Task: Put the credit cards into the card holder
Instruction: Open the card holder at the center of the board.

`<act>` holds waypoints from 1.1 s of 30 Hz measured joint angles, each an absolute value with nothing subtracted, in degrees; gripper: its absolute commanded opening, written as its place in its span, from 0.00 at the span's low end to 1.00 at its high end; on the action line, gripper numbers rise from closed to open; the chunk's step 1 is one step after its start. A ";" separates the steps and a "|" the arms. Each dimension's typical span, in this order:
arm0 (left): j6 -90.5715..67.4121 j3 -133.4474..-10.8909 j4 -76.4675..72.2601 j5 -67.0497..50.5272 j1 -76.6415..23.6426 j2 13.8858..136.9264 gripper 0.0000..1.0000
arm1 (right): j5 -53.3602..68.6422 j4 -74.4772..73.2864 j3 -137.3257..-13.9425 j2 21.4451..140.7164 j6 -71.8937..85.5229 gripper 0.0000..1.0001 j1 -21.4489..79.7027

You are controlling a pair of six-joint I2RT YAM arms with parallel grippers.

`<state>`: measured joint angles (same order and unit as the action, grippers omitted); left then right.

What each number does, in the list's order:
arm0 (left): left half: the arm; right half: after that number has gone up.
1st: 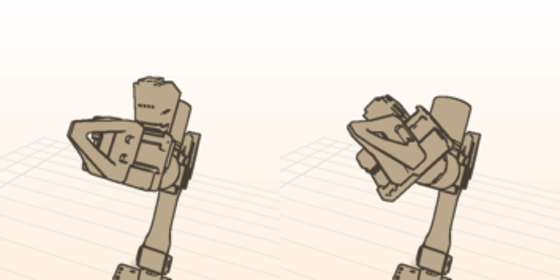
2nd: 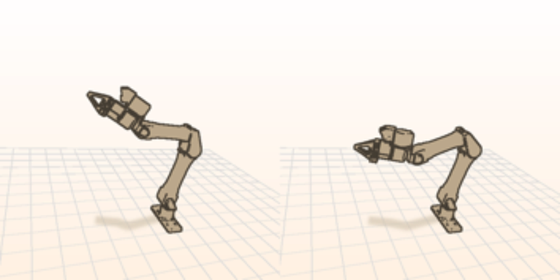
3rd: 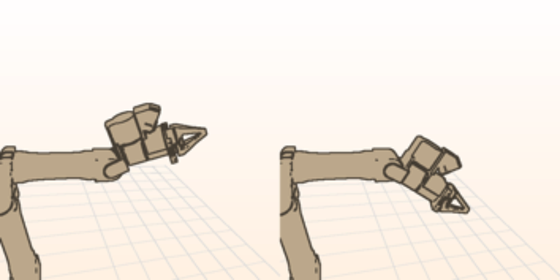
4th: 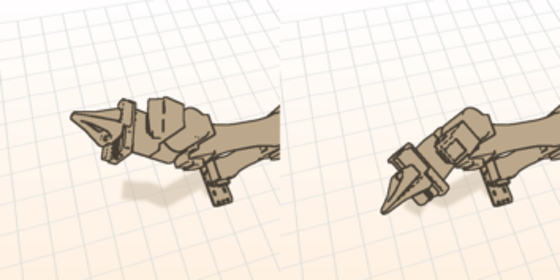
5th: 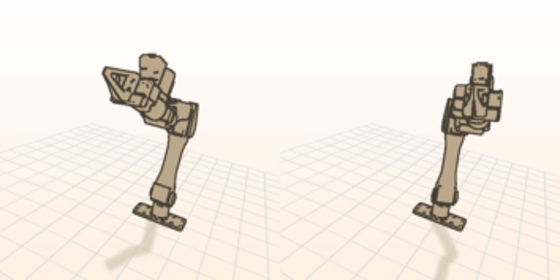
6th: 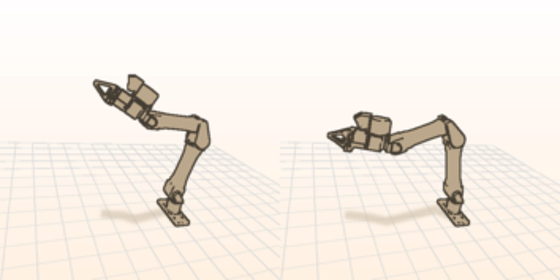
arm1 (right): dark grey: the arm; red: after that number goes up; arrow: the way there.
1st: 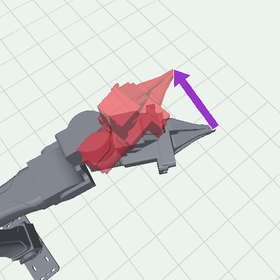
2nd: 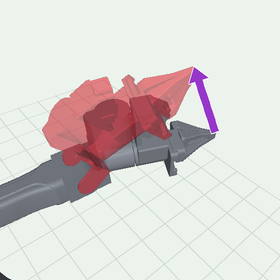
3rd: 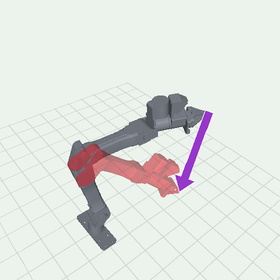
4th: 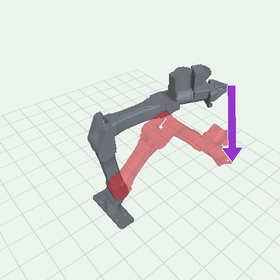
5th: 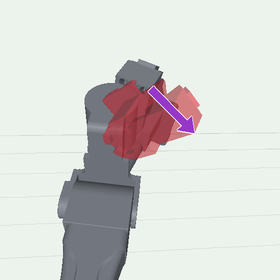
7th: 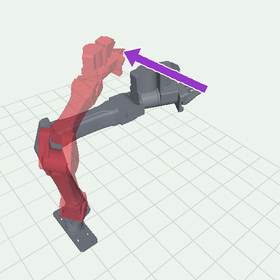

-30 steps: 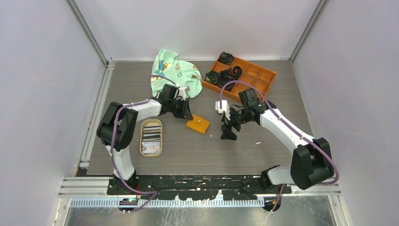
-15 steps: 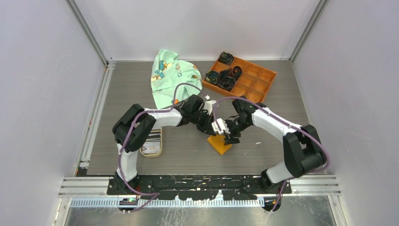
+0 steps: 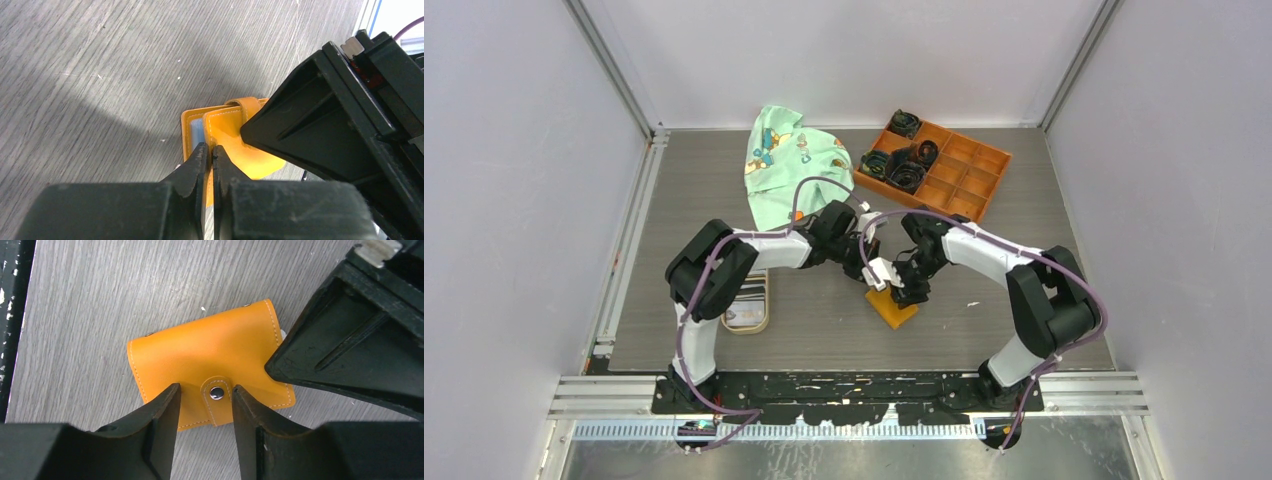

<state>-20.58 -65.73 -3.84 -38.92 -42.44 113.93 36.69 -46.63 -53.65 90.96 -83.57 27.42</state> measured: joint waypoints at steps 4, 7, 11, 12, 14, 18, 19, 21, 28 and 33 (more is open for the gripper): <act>-20.56 -65.76 -4.47 -39.57 -42.44 114.34 0.03 | 35.86 -46.98 -54.87 92.03 -82.48 0.38 27.70; -20.53 -65.76 -4.95 -39.94 -42.46 114.56 0.03 | 35.22 -47.03 -55.31 92.29 -82.37 0.32 27.90; -20.47 -65.78 -5.39 -40.21 -42.46 114.78 0.02 | 34.20 -47.29 -55.57 92.38 -82.70 0.20 28.05; -20.38 -65.78 -5.41 -40.21 -42.46 114.78 0.02 | 34.00 -47.42 -55.59 92.38 -82.83 0.15 28.12; -20.29 -65.78 -5.43 -40.25 -42.46 114.78 0.02 | 33.71 -47.55 -55.61 92.36 -83.11 0.07 28.27; -20.27 -65.78 -5.67 -40.58 -42.33 114.91 0.01 | 33.19 -47.68 -55.64 92.18 -83.68 0.01 28.47; -20.29 -65.78 -5.80 -40.69 -42.26 114.96 0.01 | 32.99 -47.72 -55.64 92.05 -83.77 0.01 28.47; -20.32 -65.78 -6.24 -40.84 -41.93 115.15 0.01 | 32.45 -47.83 -55.61 91.68 -83.94 0.01 28.45; -20.36 -65.76 -7.11 -41.69 -41.10 115.63 0.00 | 33.69 -49.19 -55.00 88.40 -85.93 0.01 25.63; -20.34 -66.08 -6.94 -42.35 -40.69 116.01 0.00 | 35.94 -50.37 -54.43 85.84 -86.37 0.23 23.59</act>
<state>-20.34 -66.08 -6.94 -42.35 -40.69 116.01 35.94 -50.37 -54.43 85.84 -86.37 23.59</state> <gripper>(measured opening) 0.035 0.033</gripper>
